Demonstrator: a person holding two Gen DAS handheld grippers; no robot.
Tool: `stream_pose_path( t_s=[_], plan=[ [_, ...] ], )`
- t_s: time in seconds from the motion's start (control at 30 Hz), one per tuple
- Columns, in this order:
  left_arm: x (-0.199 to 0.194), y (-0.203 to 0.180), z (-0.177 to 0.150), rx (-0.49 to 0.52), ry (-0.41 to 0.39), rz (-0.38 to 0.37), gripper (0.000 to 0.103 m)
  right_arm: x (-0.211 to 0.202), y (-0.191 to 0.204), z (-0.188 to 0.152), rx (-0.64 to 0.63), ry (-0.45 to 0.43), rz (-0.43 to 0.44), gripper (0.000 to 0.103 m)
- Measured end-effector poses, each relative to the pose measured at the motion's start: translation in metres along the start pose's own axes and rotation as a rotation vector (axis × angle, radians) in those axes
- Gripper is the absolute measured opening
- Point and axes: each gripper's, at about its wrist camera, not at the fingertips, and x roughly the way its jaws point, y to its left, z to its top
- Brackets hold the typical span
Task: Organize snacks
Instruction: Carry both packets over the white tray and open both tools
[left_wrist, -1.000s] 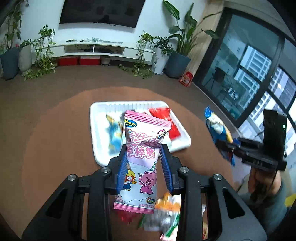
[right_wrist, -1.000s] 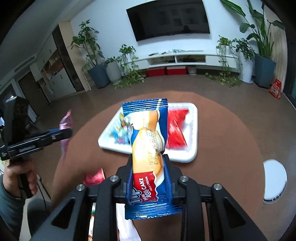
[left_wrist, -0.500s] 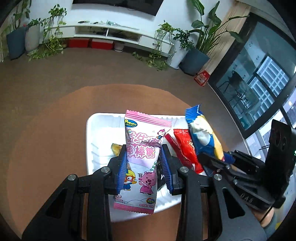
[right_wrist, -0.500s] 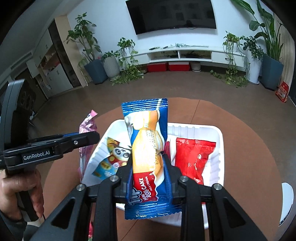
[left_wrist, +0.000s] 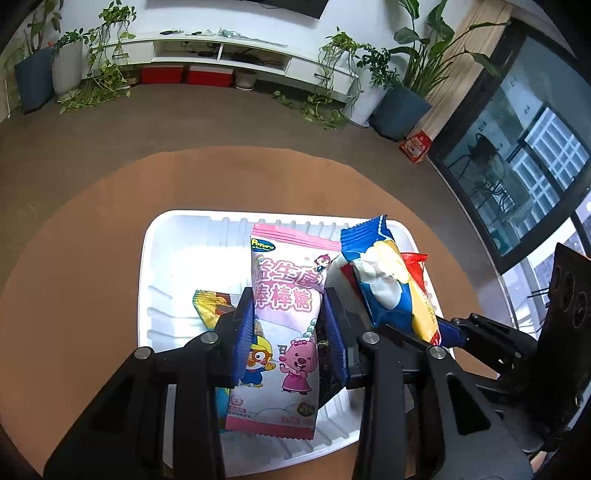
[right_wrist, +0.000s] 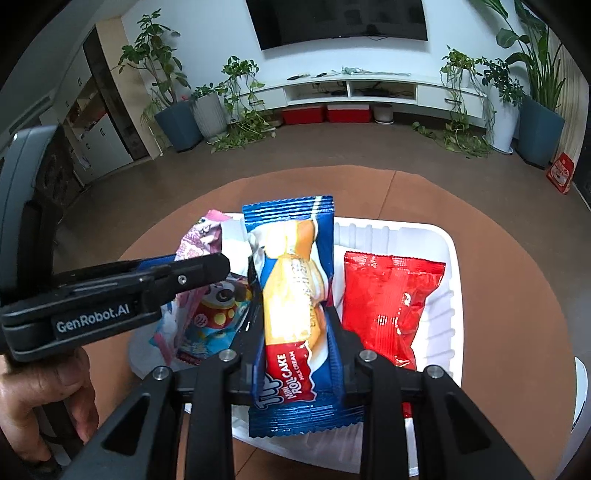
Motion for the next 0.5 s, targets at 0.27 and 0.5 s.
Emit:
stream_pose_path(
  t_s=[0.27,0.5],
  plan=[
    [0.023,-0.002,0.000,0.000,0.015,0.025,0.044,0.000,0.005,-0.002,-0.023,-0.012,-0.010,0.037],
    [0.015,-0.009,-0.010,0.021,0.002,0.038,0.057,-0.007,0.011,-0.003,-0.038,-0.032,-0.020,0.056]
  ],
)
